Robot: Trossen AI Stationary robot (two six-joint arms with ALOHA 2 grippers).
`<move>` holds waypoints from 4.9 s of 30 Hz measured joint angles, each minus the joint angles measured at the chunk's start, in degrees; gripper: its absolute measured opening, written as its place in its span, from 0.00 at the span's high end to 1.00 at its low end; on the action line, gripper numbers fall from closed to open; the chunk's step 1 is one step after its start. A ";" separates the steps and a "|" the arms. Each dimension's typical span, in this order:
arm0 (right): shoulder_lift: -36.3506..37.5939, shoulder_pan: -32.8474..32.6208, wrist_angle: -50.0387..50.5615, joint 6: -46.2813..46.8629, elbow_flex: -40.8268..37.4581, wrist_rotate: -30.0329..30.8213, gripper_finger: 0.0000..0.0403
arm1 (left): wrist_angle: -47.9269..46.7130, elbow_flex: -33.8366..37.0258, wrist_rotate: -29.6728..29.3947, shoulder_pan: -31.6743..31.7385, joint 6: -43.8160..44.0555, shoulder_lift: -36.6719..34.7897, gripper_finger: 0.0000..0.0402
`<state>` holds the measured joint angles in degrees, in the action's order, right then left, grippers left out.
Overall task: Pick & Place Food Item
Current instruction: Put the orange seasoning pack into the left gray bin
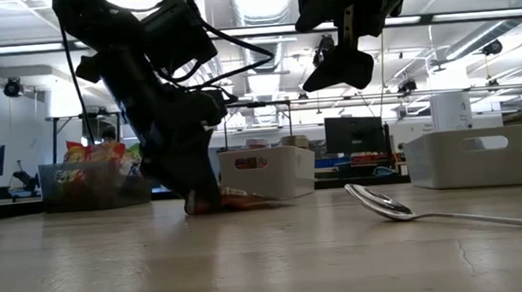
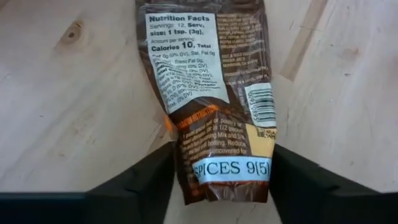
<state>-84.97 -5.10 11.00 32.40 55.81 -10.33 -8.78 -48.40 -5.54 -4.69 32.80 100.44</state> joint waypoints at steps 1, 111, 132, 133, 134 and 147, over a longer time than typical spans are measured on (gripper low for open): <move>0.00 0.00 0.00 0.00 0.00 -0.02 0.06 | 0.00 0.00 0.07 0.00 0.00 0.00 0.46; -0.66 -2.49 9.34 -32.37 37.70 12.79 0.98 | 34.40 -2.62 31.06 5.47 21.12 -31.10 0.58; -0.63 -1.08 10.56 -32.13 37.92 12.89 0.98 | 34.69 -3.50 31.45 5.42 28.76 -34.59 0.08; -0.63 -0.89 10.74 -31.78 38.03 12.80 0.98 | 34.60 -3.46 30.47 5.48 28.74 -34.83 0.08; -0.63 -0.54 10.77 -31.29 38.13 12.32 0.98 | 34.62 -3.45 29.37 5.56 28.74 -34.93 0.08; -0.57 0.42 10.67 -26.66 38.16 7.05 0.98 | 28.02 -3.32 26.45 9.02 27.89 -35.40 0.09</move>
<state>-85.54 -4.69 21.67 5.74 93.97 -3.28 19.24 -51.72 20.91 4.33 60.68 65.04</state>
